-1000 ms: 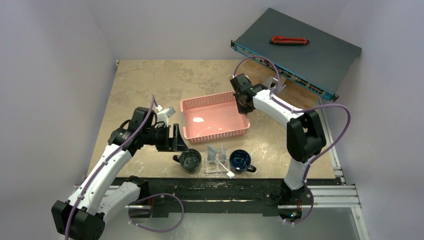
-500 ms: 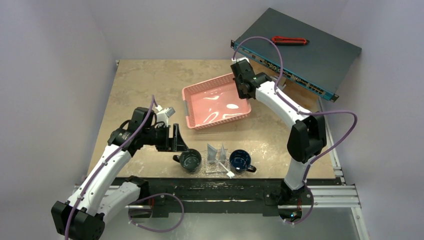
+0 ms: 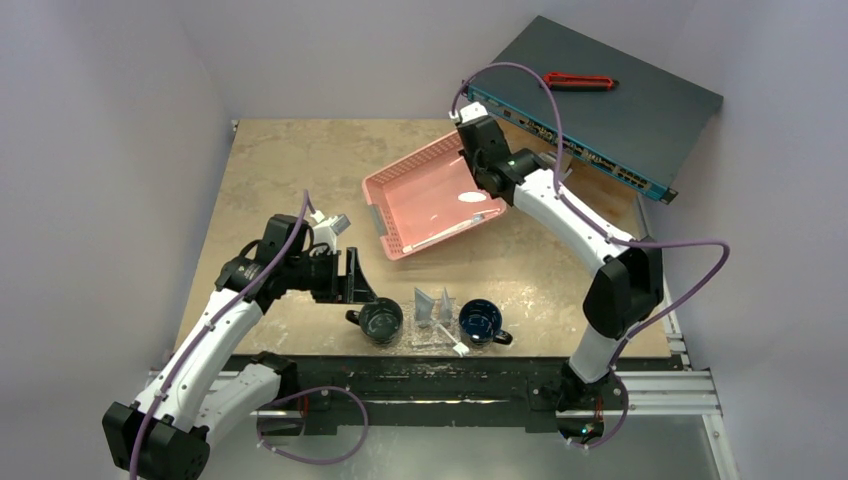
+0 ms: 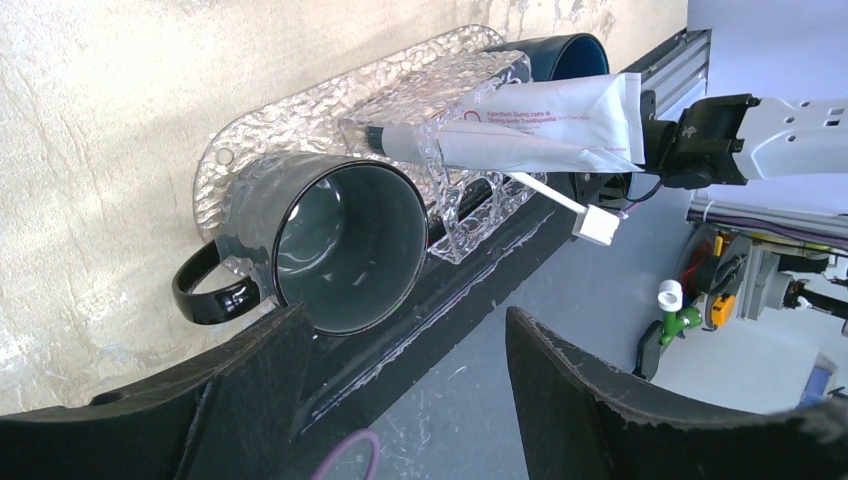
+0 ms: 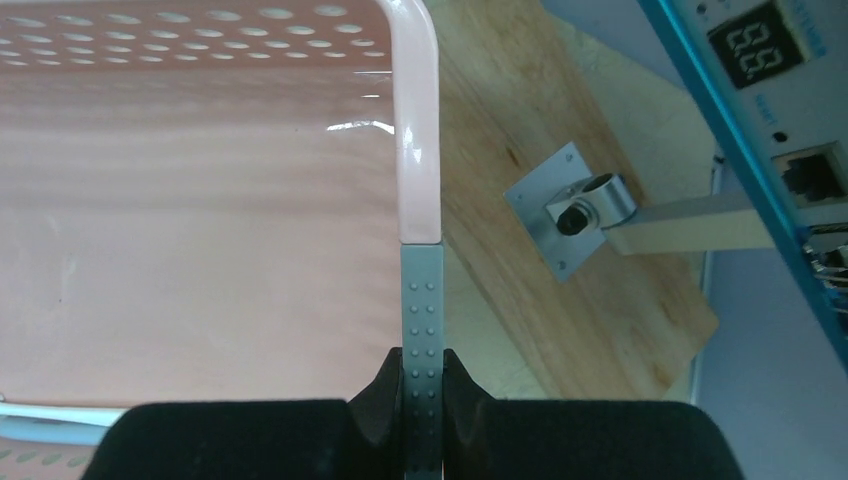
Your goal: Prepare toiletry sets of a toothbrush and toothpaste on the tray
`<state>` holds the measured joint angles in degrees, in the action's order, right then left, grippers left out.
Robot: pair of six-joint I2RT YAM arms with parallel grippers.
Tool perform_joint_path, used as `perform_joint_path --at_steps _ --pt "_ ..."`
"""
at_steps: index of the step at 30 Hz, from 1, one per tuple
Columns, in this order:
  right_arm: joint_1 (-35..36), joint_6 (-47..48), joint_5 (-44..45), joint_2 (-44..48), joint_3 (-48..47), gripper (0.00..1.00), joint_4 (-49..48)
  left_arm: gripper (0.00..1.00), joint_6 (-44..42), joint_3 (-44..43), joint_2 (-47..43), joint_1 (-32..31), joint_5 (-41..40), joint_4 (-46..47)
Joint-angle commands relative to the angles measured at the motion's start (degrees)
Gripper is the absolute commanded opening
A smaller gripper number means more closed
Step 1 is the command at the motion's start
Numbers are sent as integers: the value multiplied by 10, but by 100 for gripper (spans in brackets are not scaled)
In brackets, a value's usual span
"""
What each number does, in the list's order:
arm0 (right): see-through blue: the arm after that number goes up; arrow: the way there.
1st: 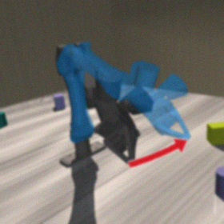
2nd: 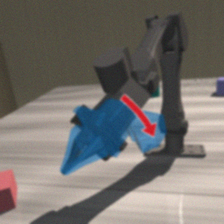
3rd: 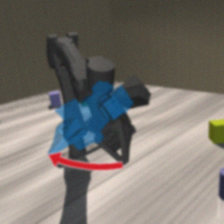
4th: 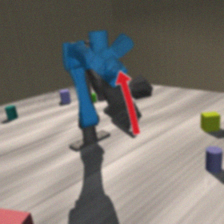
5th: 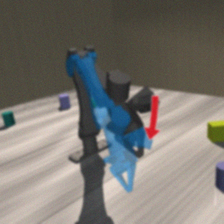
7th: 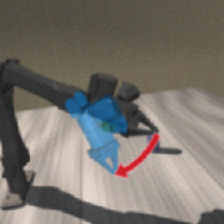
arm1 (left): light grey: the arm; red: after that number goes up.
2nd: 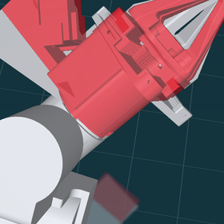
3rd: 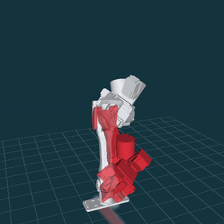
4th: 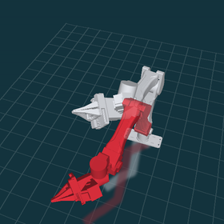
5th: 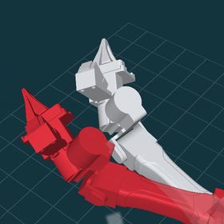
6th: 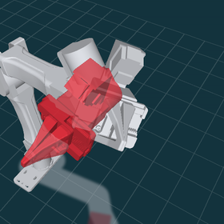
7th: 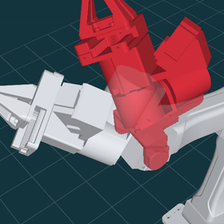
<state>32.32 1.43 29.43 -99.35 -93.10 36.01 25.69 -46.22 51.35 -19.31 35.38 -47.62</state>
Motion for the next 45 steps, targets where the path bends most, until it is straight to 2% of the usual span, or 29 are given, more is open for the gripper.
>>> perform_joint_path --at_steps 1,12,26,33,38,45 --pt "18 72 63 17 -41 0 -45 69 -15 -12 -4 -4 10 13" --pt "58 222 134 8 -65 0 -84 69 -16 -12 -5 -4 13 14" --pt "122 434 108 9 -53 0 -90 69 -16 -12 -6 -4 13 14" --pt "137 543 135 7 -57 0 -97 69 -16 -12 -7 -3 14 14" --pt "148 629 130 19 -27 0 -124 69 -16 -12 -9 -4 14 14" --pt "160 700 91 18 8 0 -124 69 -16 -12 -10 -3 13 14"
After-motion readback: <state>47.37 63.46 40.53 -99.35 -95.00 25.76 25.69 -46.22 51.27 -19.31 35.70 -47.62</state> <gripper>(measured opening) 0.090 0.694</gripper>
